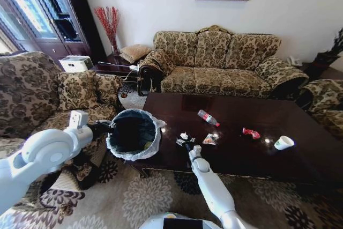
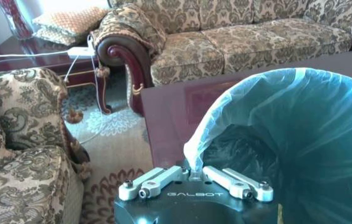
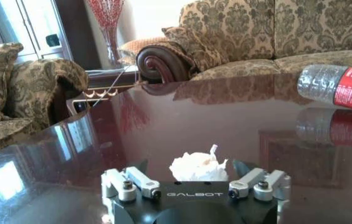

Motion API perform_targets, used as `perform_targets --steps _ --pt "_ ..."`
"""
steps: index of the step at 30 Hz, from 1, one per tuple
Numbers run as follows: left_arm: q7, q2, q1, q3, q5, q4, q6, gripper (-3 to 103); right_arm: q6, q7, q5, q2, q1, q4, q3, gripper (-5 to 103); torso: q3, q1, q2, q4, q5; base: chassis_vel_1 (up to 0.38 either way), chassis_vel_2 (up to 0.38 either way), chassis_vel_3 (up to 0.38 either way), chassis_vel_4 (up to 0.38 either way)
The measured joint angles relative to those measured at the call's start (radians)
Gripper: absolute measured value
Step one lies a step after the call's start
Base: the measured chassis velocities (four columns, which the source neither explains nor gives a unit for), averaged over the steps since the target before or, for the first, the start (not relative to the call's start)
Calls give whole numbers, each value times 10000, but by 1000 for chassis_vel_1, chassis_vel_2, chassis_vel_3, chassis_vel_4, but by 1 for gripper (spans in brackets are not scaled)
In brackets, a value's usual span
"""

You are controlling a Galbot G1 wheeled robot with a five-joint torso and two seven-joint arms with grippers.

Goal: Move to the front of the table and place the trash on the table into the trash bin.

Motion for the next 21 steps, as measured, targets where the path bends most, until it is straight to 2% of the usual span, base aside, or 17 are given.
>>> perform_targets --steps 1,4,6,7,9,12,15,17,18,20,21 --pt "4 -6 0 6 0 1 -3 0 -29 40 -5 -2 -14 19 -7 84 0 0 0 0 0 0 0 0 0" --pt "6 -18 -1 12 1 -5 -7 0 -106 154 -94 -33 -53 62 -27 79 0 -1 0 0 0 0 0 0 0" --pt "5 -23 -2 13 1 -20 -8 0 -167 201 -163 -72 -97 122 -40 68 -1 -1 0 0 0 0 0 0 0" --pt "5 -23 -2 13 1 -20 -8 0 -167 201 -163 -72 -97 122 -40 68 -1 -1 0 0 0 0 0 0 0" --pt "4 -29 3 13 1 -45 -10 0 -220 223 -185 -121 -183 247 -54 57 0 -1 0 0 0 0 0 0 0" --pt "-2 -51 6 13 1 -59 -11 0 -230 241 -236 -143 -221 293 -60 52 -1 0 0 0 0 0 0 0 0" --pt "-21 -94 14 40 14 -119 -27 0 -255 331 -384 -177 -279 380 -77 36 -1 -1 0 0 1 0 0 0 0" --pt "-20 -97 15 47 16 -136 -26 0 -278 346 -394 -185 -292 411 -77 36 -1 -1 0 1 0 0 0 0 0" --pt "-25 -103 16 53 23 -149 -27 0 -311 373 -398 -198 -320 464 -77 25 -1 -1 0 1 0 0 0 0 0" --pt "-29 -126 16 52 26 -196 -29 0 -367 394 -385 -241 -356 532 -82 15 -1 -1 0 1 0 0 0 0 0" --pt "-29 -126 16 52 26 -196 -29 0 -367 394 -385 -241 -356 532 -82 15 -1 -1 0 1 0 0 0 0 0"
